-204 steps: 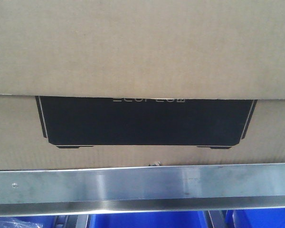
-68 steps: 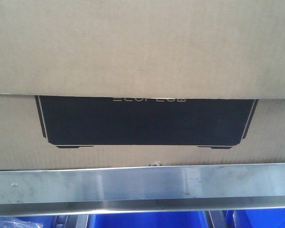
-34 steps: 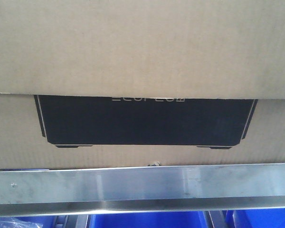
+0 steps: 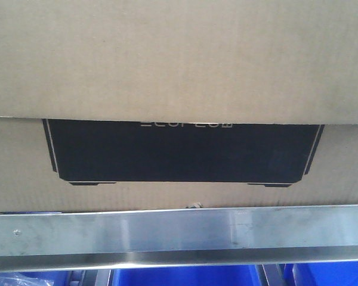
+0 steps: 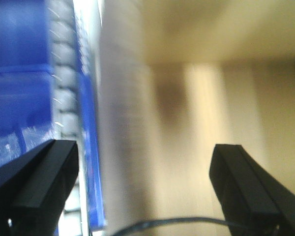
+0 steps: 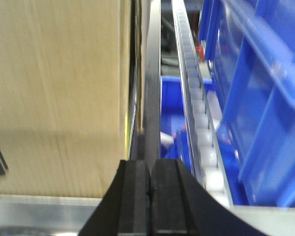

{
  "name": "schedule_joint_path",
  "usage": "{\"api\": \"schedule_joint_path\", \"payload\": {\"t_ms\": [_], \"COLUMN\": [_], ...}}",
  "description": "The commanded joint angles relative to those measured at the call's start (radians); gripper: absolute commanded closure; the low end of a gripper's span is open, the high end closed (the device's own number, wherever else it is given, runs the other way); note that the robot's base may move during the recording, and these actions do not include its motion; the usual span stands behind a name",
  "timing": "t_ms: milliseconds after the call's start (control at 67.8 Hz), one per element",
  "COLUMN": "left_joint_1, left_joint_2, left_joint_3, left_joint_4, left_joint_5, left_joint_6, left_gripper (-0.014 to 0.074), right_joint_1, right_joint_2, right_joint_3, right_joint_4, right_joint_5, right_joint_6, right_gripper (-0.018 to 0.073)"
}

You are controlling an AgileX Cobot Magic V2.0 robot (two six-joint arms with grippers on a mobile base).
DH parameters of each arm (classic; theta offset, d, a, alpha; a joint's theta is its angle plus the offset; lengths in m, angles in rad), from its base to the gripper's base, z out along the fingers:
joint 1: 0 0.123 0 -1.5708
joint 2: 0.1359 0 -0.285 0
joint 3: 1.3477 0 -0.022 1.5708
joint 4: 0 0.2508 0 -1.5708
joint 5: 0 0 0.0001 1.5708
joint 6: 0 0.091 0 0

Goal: Grab box from left shelf to table start

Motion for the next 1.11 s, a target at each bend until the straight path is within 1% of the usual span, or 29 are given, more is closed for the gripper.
{"api": "schedule_joint_path", "payload": {"t_ms": [0,74,177,265,310,354,398,413,457,472,531,590,826,899,1091], "left_joint_1": [-0.014,-0.018,-0.018,-0.018,-0.018,-0.018,-0.018,-0.018,-0.018,-0.018,-0.018,-0.018,-0.018,-0.018,-0.018], "left_joint_2": [-0.022,-0.017,-0.016,-0.016,-0.016,-0.016,-0.016,-0.016,-0.016,-0.016,-0.016,-0.016,-0.016,-0.016,-0.016], "left_joint_3": [-0.036,-0.036,-0.036,-0.036,-0.036,-0.036,-0.036,-0.036,-0.036,-0.036,-0.036,-0.036,-0.036,-0.036,-0.036], "left_joint_4": [0.022,0.024,0.024,0.052,0.064,0.064,0.064,0.064,0.064,0.064,0.064,0.064,0.062,0.062,0.062], "left_joint_5": [-0.029,-0.027,-0.02,-0.003,0.003,0.005,0.007,0.007,0.01,0.01,0.018,0.018,0.018,0.018,0.01], "left_joint_6": [0.005,0.005,0.005,0.005,0.005,0.005,0.005,0.005,0.005,0.005,0.005,0.005,0.005,0.005,0.005], "left_gripper": [0.0155,0.0155,0.0155,0.0155,0.0155,0.0155,0.0155,0.0155,0.0155,0.0155,0.0155,0.0155,0.0155,0.0155,0.0155], "right_joint_1": [-0.009,-0.009,-0.009,-0.009,-0.009,-0.009,-0.009,-0.009,-0.009,-0.009,-0.009,-0.009,-0.009,-0.009,-0.009], "right_joint_2": [-0.005,-0.005,-0.005,-0.005,-0.005,-0.004,0.001,0.004,0.016,0.018,0.046,0.075,0.261,0.345,0.6], "right_joint_3": [-0.001,-0.005,-0.033,-0.082,-0.114,-0.149,-0.191,-0.197,-0.237,-0.248,-0.293,-0.342,-0.596,-0.678,-0.903], "right_joint_4": [0.02,0.051,0.096,0.117,0.123,0.124,0.124,0.124,0.124,0.124,0.124,0.124,0.123,0.123,0.122], "right_joint_5": [-0.146,-0.171,-0.162,-0.115,-0.078,-0.037,0.001,0.013,0.046,0.049,0.07,0.089,0.183,0.247,0.409], "right_joint_6": [-0.005,-0.005,-0.005,-0.005,-0.005,-0.005,-0.005,-0.005,-0.005,-0.005,-0.005,-0.005,-0.009,-0.009,-0.009], "right_gripper": [0.0492,0.0492,0.0492,0.0484,0.0458,0.0405,0.0307,0.0291,0.0143,0.0125,-0.0016,-0.008,-0.0006,0.0008,0.0008]}}
